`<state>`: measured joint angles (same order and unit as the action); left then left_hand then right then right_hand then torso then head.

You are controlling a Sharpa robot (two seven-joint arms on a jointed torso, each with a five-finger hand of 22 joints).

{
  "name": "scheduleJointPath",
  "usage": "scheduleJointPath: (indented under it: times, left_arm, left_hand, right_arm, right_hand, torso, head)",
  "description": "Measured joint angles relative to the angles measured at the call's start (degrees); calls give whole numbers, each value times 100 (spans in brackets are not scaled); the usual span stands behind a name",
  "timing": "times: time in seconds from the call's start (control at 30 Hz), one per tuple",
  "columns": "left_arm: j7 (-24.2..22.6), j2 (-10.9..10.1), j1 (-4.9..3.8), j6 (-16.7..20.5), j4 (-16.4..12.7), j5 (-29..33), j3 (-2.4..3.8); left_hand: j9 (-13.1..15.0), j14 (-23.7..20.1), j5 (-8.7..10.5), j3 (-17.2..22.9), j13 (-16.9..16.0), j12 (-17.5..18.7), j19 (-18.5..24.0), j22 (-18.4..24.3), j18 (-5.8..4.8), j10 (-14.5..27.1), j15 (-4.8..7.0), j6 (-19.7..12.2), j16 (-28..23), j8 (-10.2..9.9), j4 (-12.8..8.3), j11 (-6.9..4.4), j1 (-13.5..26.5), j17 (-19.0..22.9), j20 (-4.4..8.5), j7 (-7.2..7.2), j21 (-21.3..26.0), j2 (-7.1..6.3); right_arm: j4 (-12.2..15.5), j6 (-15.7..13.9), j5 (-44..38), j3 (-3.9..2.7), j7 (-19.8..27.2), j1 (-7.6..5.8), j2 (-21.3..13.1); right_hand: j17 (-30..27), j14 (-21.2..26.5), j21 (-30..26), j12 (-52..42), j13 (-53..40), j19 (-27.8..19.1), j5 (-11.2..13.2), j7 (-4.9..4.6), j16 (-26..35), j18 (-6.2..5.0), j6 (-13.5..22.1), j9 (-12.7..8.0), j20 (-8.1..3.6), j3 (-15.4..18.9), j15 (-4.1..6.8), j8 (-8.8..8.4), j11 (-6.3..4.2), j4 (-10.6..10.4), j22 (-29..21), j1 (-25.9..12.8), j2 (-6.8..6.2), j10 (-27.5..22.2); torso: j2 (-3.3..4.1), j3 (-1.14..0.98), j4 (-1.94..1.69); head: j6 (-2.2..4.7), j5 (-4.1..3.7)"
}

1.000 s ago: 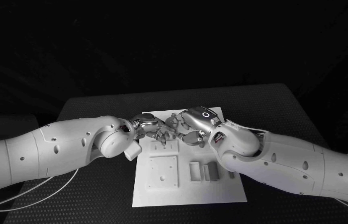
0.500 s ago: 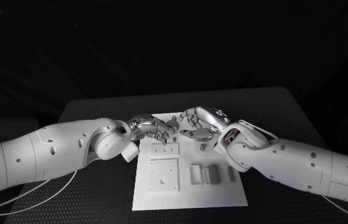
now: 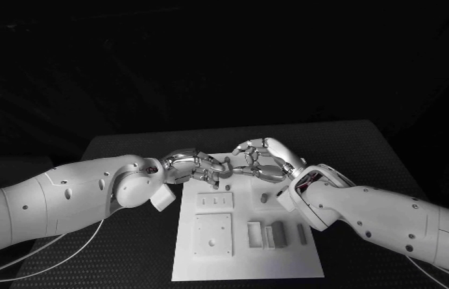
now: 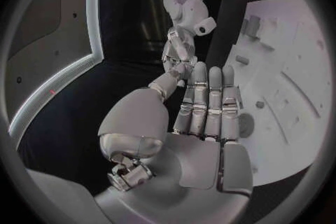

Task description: Assemble the parts on the task board

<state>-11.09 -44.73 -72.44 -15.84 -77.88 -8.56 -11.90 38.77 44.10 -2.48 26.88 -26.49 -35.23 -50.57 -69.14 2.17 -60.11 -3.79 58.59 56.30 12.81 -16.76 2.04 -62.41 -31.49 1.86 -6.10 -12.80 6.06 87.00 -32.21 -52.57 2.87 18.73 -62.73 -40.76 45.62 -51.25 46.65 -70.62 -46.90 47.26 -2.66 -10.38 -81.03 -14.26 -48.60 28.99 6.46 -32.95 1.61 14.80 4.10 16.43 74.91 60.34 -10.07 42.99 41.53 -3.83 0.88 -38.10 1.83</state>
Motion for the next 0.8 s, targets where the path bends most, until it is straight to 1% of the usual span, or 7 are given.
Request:
scheduleJointPath:
  times: [0.03, 0.07, 0.13, 0.27, 0.53, 0.63, 0.8]
  left_arm:
    - [-29, 14, 15, -87, 29, 10, 43]
    - [-57, 28, 23, -170, 54, 20, 66]
    - [-116, 49, 43, -338, 117, 40, 76]
    - [-200, 53, 72, -600, 222, 64, 115]
    - [-288, 47, 93, -899, 278, 75, 140]
    - [-304, 47, 96, -969, 298, 77, 143]
    - [-320, 43, 101, -1062, 326, 77, 147]
  left_hand:
    - [0, 0, 0, -8, 0, 0, 0, 5, 0, 0, 0, 0, 0, 0, -8, 0, 1, 0, 0, 0, 0, 2]
    - [0, 0, 1, -8, 0, 0, 0, 5, 0, 0, 0, 0, 0, 0, -8, 0, -6, 0, 0, 0, 18, 9]
    - [0, -21, 9, -8, 0, 0, 0, 5, 0, 1, -21, -1, 0, 0, -8, 1, -7, 0, 0, 1, 34, 10]
    - [0, -21, -13, -9, 0, 0, 21, 10, 0, 1, -22, -2, 0, -1, -8, 1, -13, 0, -21, 2, 33, 16]
    - [0, -42, -16, -32, -1, 0, 21, 10, 0, 2, -42, -8, 0, -21, 0, 2, 0, 0, -21, 8, 56, 57]
    - [0, -53, -16, -32, -1, 0, 20, 15, -1, 2, -31, -9, 0, -20, 0, 2, -1, 0, -21, 8, 56, 58]
    - [0, -62, -16, -47, -1, 0, 62, 15, 0, 2, -21, -9, 0, -15, -15, 3, -2, -1, -21, 9, 56, 59]
  right_arm:
    - [22, 20, 98, -7, 50, 1, 6]
    - [44, 42, 192, -19, 96, 1, 12]
    - [71, 96, 376, -48, 178, 2, 31]
    - [110, 183, 585, -55, 276, 2, 60]
    - [134, 293, 719, -61, 400, -1, 71]
    - [136, 326, 724, -61, 435, -1, 71]
    - [164, 382, 724, -63, 478, 3, 72]
  right_hand:
    - [-13, 17, -17, 15, 22, -20, 0, 9, 12, 0, 9, -1, 19, 14, 1, 0, 0, 0, 0, -1, -1, 0]
    - [-34, 39, -41, 41, 53, -55, 0, 28, 36, 0, 30, -3, 26, 18, 3, 0, -2, 4, 0, 16, 16, -26]
    - [-94, 89, -116, 123, 131, -122, 0, 32, 119, 0, 49, -7, 60, 78, 13, 36, -11, 15, -10, 38, 35, -51]
    - [-135, 104, -151, 143, 205, -142, 0, 52, 129, 0, 70, -14, 81, 124, 17, 37, -10, 16, -23, 61, 58, -52]
    - [-165, 109, -175, 165, 263, -163, 0, 77, 151, 1, 45, -13, 102, 157, 13, 67, -11, 16, -29, 160, 157, -51]
    - [-176, 109, -175, 165, 287, -163, 0, 126, 151, 1, -5, -11, 102, 172, 12, 135, -11, 32, -29, 222, 218, -51]
    - [-190, 134, -196, 165, 318, -183, 0, 137, 151, 1, -120, 16, 122, 188, 29, 199, -11, 16, -29, 321, 318, -51]
  torso:
    - [0, -1, 0]
    - [0, -2, 0]
    - [0, -2, -1]
    - [-1, -3, -6]
    - [-2, 4, -9]
    - [1, 8, -7]
    - [3, 14, -7]
  head:
    - [17, 10]
    - [27, 18]
    - [53, 29]
    - [92, 44]
    - [136, 63]
    - [143, 66]
    - [144, 74]
